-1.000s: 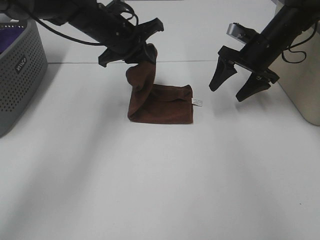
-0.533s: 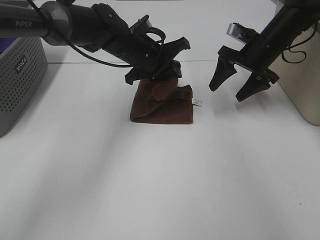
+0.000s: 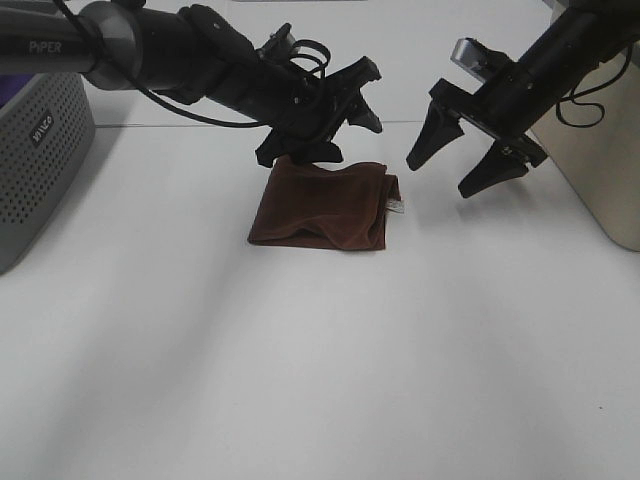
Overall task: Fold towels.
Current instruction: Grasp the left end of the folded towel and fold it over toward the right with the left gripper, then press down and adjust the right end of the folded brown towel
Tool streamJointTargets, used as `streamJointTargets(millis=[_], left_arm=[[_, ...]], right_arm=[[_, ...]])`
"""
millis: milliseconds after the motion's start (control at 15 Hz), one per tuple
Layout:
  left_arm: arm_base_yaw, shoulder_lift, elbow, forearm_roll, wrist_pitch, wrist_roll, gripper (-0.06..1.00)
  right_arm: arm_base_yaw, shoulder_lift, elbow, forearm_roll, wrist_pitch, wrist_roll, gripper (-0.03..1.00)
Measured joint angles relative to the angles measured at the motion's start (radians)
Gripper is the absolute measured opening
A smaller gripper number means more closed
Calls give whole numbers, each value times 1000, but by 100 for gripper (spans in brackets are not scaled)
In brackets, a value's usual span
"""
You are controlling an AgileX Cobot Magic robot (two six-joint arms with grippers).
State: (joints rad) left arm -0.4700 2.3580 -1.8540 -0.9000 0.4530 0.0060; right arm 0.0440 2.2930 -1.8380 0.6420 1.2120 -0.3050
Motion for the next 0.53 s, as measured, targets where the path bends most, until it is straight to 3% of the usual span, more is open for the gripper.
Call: streamJointTargets(millis=[267, 533], left_arm=[[130, -28, 0, 141, 120, 4, 59], [195, -49, 0, 301, 227, 4, 59]], right_arm=[[32, 0, 0, 274, -17, -146, 82], [148, 20, 0, 351, -148, -187, 82]])
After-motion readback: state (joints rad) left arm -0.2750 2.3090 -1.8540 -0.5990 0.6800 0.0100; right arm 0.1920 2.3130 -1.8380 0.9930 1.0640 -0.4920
